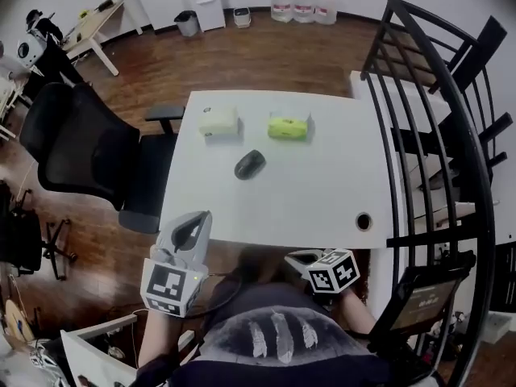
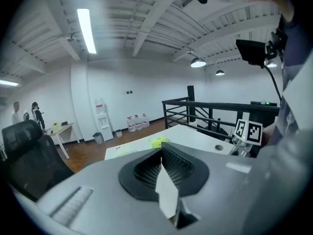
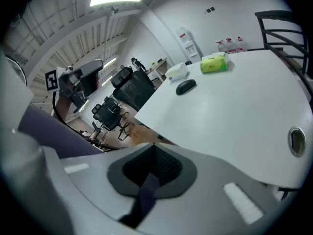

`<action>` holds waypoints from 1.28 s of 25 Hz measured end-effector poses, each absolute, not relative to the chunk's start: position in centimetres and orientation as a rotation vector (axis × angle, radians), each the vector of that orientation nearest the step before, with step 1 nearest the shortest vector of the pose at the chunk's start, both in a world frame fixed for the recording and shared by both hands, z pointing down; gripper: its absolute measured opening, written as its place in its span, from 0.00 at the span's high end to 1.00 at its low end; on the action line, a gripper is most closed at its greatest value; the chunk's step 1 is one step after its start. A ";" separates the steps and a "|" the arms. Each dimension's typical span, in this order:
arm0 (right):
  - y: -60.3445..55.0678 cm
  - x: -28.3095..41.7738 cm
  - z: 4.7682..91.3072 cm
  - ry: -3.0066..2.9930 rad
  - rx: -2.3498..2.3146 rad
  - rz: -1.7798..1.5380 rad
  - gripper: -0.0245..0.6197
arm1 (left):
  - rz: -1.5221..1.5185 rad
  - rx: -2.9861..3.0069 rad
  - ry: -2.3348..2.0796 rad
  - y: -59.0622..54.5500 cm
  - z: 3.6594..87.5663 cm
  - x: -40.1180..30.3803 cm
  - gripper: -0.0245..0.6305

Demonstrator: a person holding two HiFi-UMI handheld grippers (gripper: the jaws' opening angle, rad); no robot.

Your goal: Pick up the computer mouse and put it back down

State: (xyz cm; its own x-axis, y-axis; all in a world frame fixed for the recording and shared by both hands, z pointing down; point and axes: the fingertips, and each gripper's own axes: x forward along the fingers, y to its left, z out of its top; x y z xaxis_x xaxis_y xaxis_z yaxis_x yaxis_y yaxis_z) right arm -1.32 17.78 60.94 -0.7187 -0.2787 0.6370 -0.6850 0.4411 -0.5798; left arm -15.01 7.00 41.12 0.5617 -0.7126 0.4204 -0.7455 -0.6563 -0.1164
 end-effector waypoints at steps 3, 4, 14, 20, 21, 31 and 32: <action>16.6 -1.1 60.7 -2.240 0.834 1.202 0.96 | 0.703 2.726 -1.230 6.1 41.6 -14.6 0.82; 16.2 -1.1 60.6 -2.234 0.842 1.200 0.96 | 0.693 2.732 -1.217 5.6 41.7 -14.5 0.82; 9.5 -1.7 60.7 -2.155 0.965 1.185 0.96 | 0.653 2.810 -1.044 -1.7 43.5 -14.3 0.38; 7.2 -2.6 60.5 -2.134 1.013 1.210 0.96 | 0.678 2.834 -0.909 -4.9 44.8 -13.4 0.31; 6.9 -2.2 60.5 -2.128 1.027 1.221 0.96 | 0.698 2.833 -0.896 -5.3 45.2 -13.1 0.31; 4.8 2.0 60.9 -2.128 0.925 1.215 0.96 | 0.982 2.579 -0.839 -9.2 55.6 -9.7 0.31; 4.7 2.2 61.1 -2.126 0.912 1.212 0.96 | 1.021 2.543 -0.835 -9.7 57.1 -9.4 0.31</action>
State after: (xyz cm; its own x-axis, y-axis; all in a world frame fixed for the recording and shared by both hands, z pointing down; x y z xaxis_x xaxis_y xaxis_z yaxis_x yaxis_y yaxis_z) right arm 2.19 4.66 61.09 -0.6358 -0.2945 0.7135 -0.7640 0.3716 -0.5275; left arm -9.42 -9.67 57.07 0.5842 -0.4106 0.7001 -0.6051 -0.7952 0.0385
